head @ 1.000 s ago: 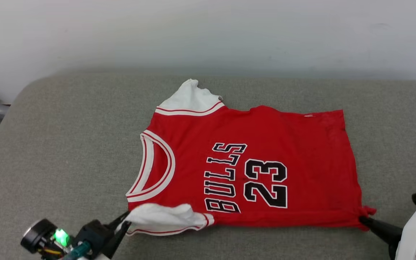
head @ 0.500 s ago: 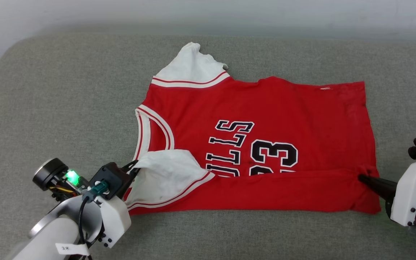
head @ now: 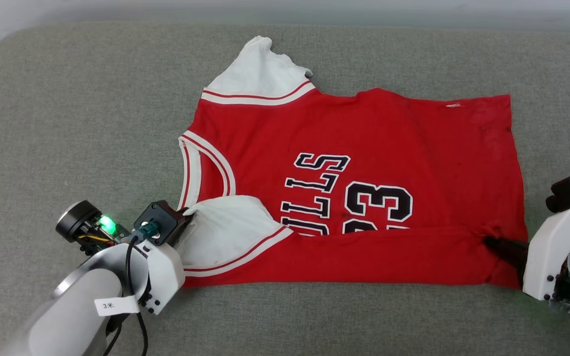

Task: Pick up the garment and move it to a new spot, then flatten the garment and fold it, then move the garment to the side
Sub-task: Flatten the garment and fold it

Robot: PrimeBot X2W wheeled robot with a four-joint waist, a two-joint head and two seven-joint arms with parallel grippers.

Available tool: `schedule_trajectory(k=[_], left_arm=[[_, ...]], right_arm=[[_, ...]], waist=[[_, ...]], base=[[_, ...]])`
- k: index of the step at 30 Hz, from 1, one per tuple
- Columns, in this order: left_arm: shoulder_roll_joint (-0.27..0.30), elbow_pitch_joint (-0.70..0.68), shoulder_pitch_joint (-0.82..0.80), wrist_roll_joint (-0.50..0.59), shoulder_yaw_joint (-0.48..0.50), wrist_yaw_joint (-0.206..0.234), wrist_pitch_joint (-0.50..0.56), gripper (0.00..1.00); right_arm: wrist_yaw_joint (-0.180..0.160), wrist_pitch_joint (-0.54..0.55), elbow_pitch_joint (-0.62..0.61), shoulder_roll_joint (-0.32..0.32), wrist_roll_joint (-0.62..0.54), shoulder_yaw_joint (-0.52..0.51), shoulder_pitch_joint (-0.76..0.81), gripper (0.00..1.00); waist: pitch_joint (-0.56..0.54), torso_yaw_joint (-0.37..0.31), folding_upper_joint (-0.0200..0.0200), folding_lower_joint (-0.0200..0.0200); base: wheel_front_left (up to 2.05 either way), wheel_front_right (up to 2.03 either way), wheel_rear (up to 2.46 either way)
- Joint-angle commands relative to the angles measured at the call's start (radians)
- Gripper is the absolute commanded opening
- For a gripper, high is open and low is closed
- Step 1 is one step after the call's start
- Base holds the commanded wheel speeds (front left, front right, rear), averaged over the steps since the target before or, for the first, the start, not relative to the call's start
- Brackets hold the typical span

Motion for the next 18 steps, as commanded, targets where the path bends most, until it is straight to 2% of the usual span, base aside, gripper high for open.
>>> schedule_trajectory(k=[1, 7, 13, 18], left_arm=[[-0.017, 0.012, -0.02, -0.001, 0.0, 0.004, -0.014, 1.0], [-0.054, 0.064, -0.022, -0.021, 0.016, 0.035, -0.055, 1.0], [-0.106, 0.076, 0.017, -0.086, 0.072, 0.105, -0.096, 1.0], [-0.104, 0.01, 0.109, -0.154, 0.122, 0.168, -0.071, 1.0]], right_arm=[[-0.001, -0.006, 0.009, 0.011, -0.009, 0.0, -0.013, 1.0], [-0.001, -0.04, 0.001, 0.017, -0.006, 0.002, -0.005, 1.0], [-0.001, -0.097, -0.051, 0.003, -0.014, 0.012, 0.045, 1.0], [-0.001, -0.115, -0.102, -0.004, -0.078, 0.015, 0.102, 1.0]], waist=[[-0.002, 0.0, 0.0, -0.0001], [-0.033, 0.004, 0.0, -0.0001], [-0.1, 0.004, 0.0, -0.0001], [-0.148, -0.011, 0.0, -0.0001]], base=[[0.0, 0.0, 0.0], [0.0, 0.0, 0.0], [0.0, 0.0, 0.0], [0.0, 0.0, 0.0]])
